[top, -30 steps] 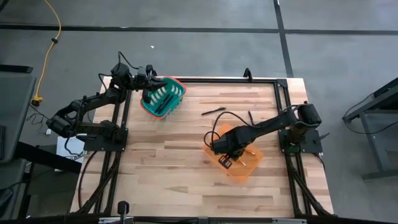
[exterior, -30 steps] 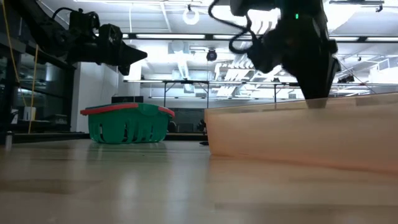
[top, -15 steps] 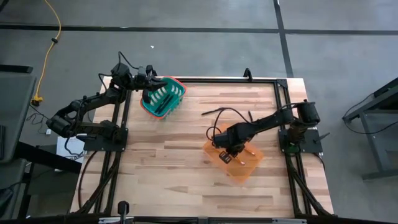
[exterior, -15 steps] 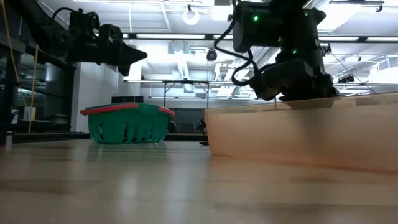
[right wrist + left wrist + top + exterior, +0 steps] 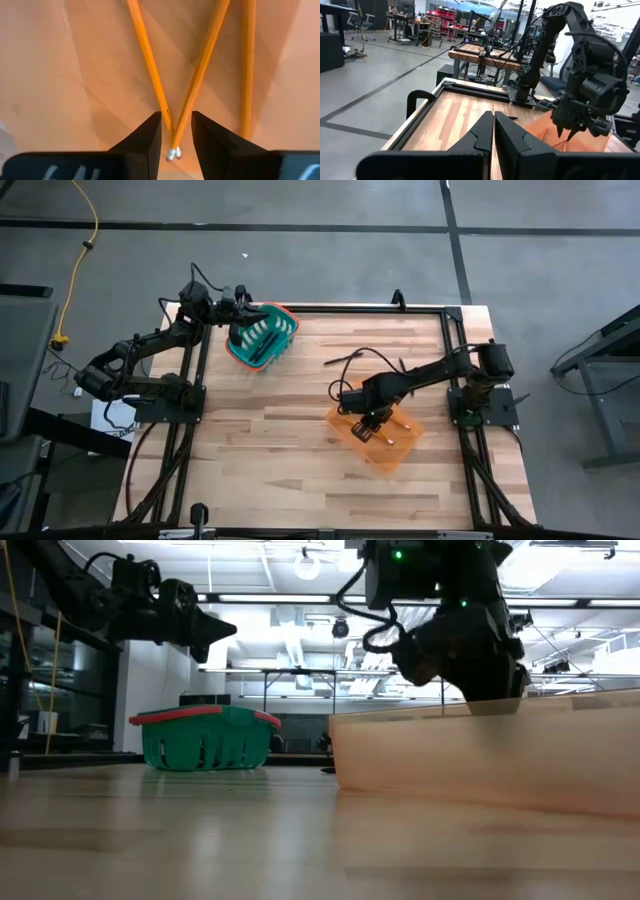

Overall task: Sort pens & pencils
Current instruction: Put the black pen into the blue bin

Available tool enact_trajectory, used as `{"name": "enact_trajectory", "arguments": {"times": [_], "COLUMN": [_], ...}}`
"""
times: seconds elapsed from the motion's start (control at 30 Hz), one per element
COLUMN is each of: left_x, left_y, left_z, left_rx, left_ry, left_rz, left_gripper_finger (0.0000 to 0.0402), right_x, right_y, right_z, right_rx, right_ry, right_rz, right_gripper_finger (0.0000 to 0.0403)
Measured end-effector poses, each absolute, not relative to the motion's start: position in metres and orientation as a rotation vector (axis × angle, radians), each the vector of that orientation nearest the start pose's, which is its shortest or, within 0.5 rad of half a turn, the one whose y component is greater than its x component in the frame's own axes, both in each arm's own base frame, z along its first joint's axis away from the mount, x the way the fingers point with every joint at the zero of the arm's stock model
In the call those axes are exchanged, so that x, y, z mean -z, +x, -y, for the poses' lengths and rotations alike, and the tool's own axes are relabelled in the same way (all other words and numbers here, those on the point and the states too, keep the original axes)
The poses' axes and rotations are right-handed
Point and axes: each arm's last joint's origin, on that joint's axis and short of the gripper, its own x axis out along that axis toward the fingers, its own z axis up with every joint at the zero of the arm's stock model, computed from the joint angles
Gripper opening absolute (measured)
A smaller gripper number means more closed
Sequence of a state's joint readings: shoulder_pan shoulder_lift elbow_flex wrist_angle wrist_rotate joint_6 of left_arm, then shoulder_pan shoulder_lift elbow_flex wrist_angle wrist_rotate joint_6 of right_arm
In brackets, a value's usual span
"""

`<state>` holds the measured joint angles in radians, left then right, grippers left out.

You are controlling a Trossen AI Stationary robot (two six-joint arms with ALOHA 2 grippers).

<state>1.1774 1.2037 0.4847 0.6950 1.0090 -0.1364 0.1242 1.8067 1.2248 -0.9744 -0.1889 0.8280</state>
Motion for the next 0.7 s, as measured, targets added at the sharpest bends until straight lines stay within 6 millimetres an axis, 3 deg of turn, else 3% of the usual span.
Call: {"name": "enact_trajectory", "arguments": {"times": [0.3, 0.47, 0.7], "left_x": [-0.231, -0.23, -0.229], "left_y": [0.112, 0.112, 0.112], "left_z": [-0.205, -0.205, -0.205], "left_rx": [-0.169, -0.169, -0.169], "left_ry": [-0.167, -0.172, -0.186], "left_rz": [-0.005, -0.007, -0.014], "left_gripper_finger": [0.0005, 0.0005, 0.0005], "right_x": [-0.229, -0.253, -0.265], "right_y": [0.317, 0.303, 0.283], "right_z": [-0.029, -0.003, 0.038], "right_rx": [0.4, 0.473, 0.588], "right_ry": [0.59, 0.549, 0.584], "right_rz": [-1.449, -1.376, -1.397], "right_gripper_finger": [0.0099, 0.0099, 0.0099]}}
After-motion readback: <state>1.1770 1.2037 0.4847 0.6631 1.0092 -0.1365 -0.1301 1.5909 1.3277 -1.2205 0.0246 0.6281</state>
